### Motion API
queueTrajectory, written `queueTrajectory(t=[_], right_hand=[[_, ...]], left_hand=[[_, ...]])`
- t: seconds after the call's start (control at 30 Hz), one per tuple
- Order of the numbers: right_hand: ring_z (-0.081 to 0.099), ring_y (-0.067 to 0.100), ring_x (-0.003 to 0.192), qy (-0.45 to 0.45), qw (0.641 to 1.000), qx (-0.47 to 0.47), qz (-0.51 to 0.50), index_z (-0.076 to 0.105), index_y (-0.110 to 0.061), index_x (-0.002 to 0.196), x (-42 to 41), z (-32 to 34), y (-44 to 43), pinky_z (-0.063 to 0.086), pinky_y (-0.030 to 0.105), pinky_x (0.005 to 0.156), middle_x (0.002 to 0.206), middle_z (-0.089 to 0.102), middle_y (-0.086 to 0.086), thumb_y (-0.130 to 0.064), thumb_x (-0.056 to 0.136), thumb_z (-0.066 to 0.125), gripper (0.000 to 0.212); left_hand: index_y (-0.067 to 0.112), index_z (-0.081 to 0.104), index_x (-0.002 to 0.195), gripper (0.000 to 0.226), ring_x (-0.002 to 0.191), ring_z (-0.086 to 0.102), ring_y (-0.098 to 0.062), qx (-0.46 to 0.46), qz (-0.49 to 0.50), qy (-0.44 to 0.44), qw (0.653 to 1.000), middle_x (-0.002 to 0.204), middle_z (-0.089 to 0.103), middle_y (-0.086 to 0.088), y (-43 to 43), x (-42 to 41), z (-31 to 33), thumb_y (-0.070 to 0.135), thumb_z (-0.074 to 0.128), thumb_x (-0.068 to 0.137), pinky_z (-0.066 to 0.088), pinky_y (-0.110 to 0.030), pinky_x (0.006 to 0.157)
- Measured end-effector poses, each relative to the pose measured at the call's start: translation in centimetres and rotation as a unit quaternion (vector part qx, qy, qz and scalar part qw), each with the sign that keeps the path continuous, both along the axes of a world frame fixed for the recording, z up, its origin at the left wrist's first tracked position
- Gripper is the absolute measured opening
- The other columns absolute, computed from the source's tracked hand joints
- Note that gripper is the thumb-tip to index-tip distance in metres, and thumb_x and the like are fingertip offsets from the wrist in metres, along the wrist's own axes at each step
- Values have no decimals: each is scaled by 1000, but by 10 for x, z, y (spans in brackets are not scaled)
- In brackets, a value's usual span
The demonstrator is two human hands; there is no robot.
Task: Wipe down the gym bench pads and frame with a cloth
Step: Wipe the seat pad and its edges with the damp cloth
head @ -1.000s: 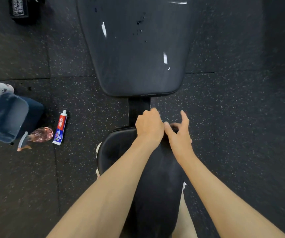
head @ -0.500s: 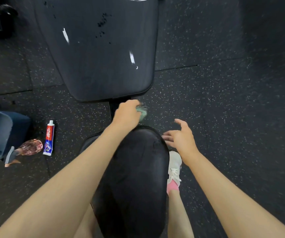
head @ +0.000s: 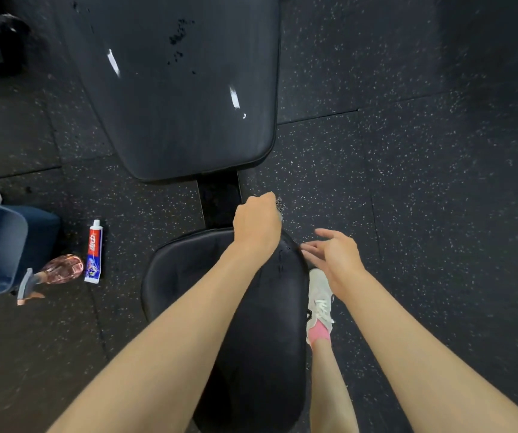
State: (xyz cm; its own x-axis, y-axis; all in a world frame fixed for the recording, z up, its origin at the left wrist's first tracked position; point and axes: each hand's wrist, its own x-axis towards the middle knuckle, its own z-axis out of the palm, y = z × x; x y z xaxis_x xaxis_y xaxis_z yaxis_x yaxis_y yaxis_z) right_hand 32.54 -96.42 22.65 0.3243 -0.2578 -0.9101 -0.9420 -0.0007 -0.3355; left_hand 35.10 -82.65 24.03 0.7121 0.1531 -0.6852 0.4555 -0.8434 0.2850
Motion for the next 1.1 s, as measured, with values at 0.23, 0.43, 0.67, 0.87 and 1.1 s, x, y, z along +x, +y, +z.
queueTrajectory(t=[0.23,0.43,0.67,0.87,1.1], right_hand=[[65,24,86,2,1000,7,-9,55,-9,115,-9,-6,-1,55,30,80,99,63,19,13,89,32,41],[66,16,80,25,998,35,52,57,-14,114,-7,-6,-16,53,27,78,101,68,12,8,90,39,37],[61,16,74,31,976,30,215,55,-9,119,25,5,-53,49,37,91,98,64,14,6,95,34,35],[63,19,80,19,968,33,246,56,-11,119,45,3,-54,50,35,90,96,65,12,1,96,34,34],[59,20,105,-89,916,-22,391,64,-16,109,33,11,-30,47,33,92,113,61,1,0,87,44,34]], left_hand=[[15,62,119,29,106,59,-26,-244,52,14,968,109,64,-6,38,17,5,15,63,90,44,-31,91],[12,58,119,27,105,55,-36,2,-67,-11,998,118,61,-12,-6,5,-7,11,51,93,38,-35,77],[11,57,106,16,88,56,-31,90,-102,-21,991,105,64,-10,-44,-2,-4,11,47,93,33,-33,64],[13,51,112,18,101,59,-26,146,-279,-74,946,109,61,-6,-73,-28,5,15,46,96,36,-33,86],[14,51,119,25,100,58,-23,157,-297,-103,936,109,60,-3,-75,-42,2,12,46,94,36,-32,88]])
